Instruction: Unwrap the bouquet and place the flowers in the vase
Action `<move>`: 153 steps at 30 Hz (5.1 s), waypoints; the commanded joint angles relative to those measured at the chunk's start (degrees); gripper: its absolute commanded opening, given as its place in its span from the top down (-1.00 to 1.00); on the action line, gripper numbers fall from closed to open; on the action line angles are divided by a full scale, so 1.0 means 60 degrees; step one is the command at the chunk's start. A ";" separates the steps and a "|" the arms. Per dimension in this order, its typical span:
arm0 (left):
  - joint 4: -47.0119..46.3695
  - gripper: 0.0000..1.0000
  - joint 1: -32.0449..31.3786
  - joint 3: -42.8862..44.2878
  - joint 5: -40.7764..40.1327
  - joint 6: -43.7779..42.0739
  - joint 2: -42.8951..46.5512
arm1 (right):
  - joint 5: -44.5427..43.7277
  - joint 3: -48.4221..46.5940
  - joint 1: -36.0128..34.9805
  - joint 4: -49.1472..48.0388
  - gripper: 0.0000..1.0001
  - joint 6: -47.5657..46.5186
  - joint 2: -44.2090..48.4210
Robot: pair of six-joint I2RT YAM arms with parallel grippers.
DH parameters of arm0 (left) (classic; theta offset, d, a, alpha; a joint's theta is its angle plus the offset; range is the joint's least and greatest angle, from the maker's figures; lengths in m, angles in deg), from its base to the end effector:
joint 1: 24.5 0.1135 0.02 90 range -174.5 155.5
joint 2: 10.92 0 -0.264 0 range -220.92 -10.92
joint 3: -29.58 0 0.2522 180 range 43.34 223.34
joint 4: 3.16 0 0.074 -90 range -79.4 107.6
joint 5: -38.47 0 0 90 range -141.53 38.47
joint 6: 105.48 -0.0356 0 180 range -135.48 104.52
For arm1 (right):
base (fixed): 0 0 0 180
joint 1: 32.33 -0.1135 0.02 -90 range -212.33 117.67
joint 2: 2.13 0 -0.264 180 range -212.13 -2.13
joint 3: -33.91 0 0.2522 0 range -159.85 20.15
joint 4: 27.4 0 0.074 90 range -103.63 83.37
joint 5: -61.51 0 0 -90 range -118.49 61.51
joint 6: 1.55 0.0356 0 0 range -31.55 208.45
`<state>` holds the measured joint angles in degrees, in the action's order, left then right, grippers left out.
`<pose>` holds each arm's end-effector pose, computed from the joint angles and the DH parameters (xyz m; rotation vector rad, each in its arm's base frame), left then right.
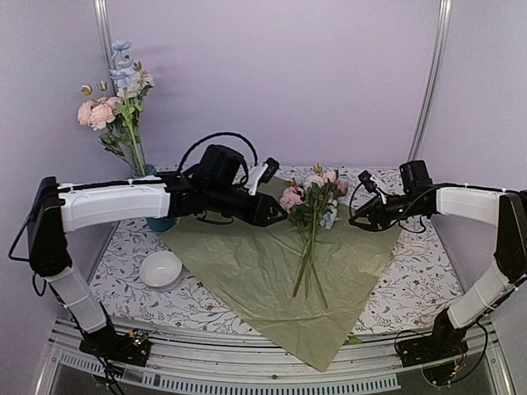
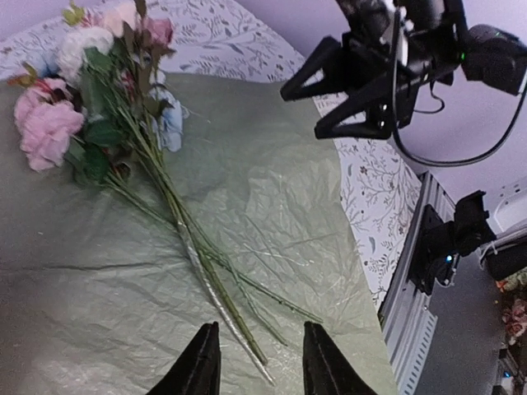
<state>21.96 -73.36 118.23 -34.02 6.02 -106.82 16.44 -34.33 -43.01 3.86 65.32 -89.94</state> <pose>0.2475 -0.2996 0.2865 0.7283 2.1739 -1.0116 0.3002 0.0822 0.2159 -0.9747 2.0643 0.8413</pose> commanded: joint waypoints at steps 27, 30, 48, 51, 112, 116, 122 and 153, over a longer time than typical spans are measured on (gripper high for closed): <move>-0.0750 0.28 -0.1161 0.3073 0.1161 0.2276 -0.6110 | 0.0382 -0.0009 0.0197 -0.0118 -0.25 -0.0069 0.0045; -0.0703 0.33 -0.1169 0.3411 0.1197 0.2371 -0.6492 | 0.0401 -0.0006 0.0198 -0.0104 -0.25 -0.0070 0.0031; -0.1434 1.00 -0.1148 0.2671 0.0064 0.2931 -0.4361 | 0.1062 -0.1610 0.0208 0.1447 -0.26 0.0570 0.0285; -0.2091 1.00 -0.1170 0.2058 -0.0179 0.3094 -0.3807 | 0.1191 -0.1940 0.0205 0.1701 -0.26 0.0730 0.0038; -1.0841 0.64 0.0385 -0.1045 -0.0888 0.4702 -0.2035 | 0.3289 -0.1524 -0.3054 0.1772 1.00 0.0972 -0.1111; -1.0848 0.98 0.0468 -0.0995 -0.0556 0.4709 -0.1928 | 0.3057 -0.1909 -0.3034 0.2230 0.61 0.0755 -0.1126; -0.9616 1.00 0.0556 -0.0980 0.0045 0.3898 -0.0846 | 0.3103 -0.2286 -0.1625 0.2947 -0.17 -0.0637 -0.0329; -0.2431 1.00 0.4810 -0.0227 -0.7049 -0.2446 0.5240 | 0.1134 -0.0075 -0.0845 0.0570 -0.36 -0.0956 0.0612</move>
<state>14.11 -46.89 118.26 -67.61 -4.17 -75.82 23.76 -34.00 -48.10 7.95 60.31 -87.14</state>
